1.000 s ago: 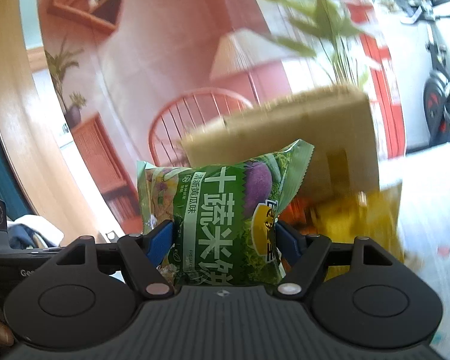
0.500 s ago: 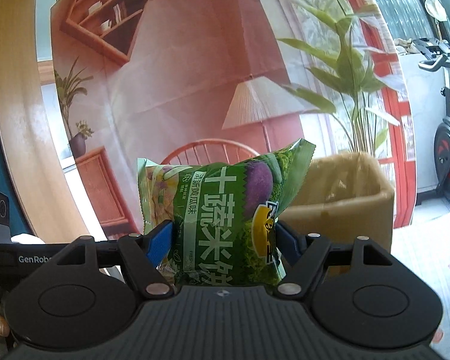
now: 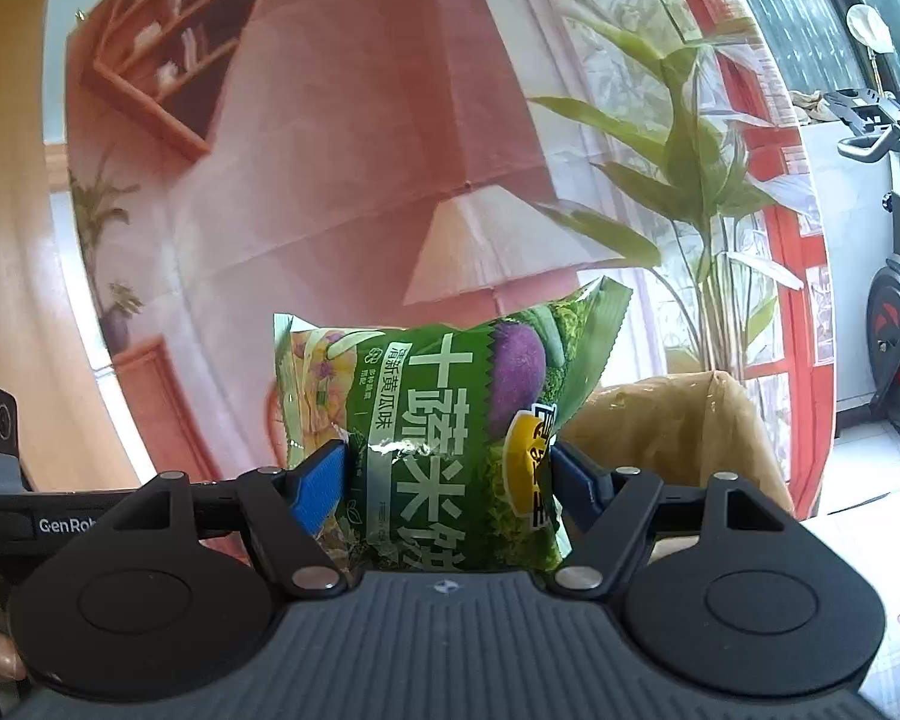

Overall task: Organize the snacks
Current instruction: 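Lift the green cracker bag with the right tool over the box, then open the right tool to drop the green bag into the box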

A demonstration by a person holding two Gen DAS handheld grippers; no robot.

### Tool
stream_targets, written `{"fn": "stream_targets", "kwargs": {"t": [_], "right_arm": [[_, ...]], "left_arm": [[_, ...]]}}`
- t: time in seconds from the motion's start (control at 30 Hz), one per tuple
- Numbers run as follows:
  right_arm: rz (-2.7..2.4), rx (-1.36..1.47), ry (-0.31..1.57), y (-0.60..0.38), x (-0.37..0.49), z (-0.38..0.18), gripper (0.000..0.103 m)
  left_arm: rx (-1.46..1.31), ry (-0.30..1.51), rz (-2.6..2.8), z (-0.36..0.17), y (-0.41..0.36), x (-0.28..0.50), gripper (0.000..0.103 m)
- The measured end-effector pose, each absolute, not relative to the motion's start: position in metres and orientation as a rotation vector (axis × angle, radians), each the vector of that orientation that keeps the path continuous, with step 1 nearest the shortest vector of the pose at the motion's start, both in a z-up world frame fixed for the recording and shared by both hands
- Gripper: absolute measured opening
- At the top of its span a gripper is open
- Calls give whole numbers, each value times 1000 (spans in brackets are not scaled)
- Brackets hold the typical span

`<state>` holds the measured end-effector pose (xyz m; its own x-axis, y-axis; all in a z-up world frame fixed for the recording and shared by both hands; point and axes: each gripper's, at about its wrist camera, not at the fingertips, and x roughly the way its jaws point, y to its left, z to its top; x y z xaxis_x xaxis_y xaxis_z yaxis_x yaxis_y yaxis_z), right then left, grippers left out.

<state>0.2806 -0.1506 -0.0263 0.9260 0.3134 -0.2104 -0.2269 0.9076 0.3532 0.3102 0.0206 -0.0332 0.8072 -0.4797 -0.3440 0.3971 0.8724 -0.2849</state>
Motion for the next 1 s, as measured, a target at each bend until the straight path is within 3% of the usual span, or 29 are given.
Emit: {"fn": "stream_targets", "kwargs": {"t": [0.5,1.0], "right_arm": [[256,397,326,-180,351,-43,75],[182,512,410,-189,360,-65,77]], "left_arm": [[-341,539,-479,-45,26,386,51],[-284,603,-406,-59,28,393,58]]}}
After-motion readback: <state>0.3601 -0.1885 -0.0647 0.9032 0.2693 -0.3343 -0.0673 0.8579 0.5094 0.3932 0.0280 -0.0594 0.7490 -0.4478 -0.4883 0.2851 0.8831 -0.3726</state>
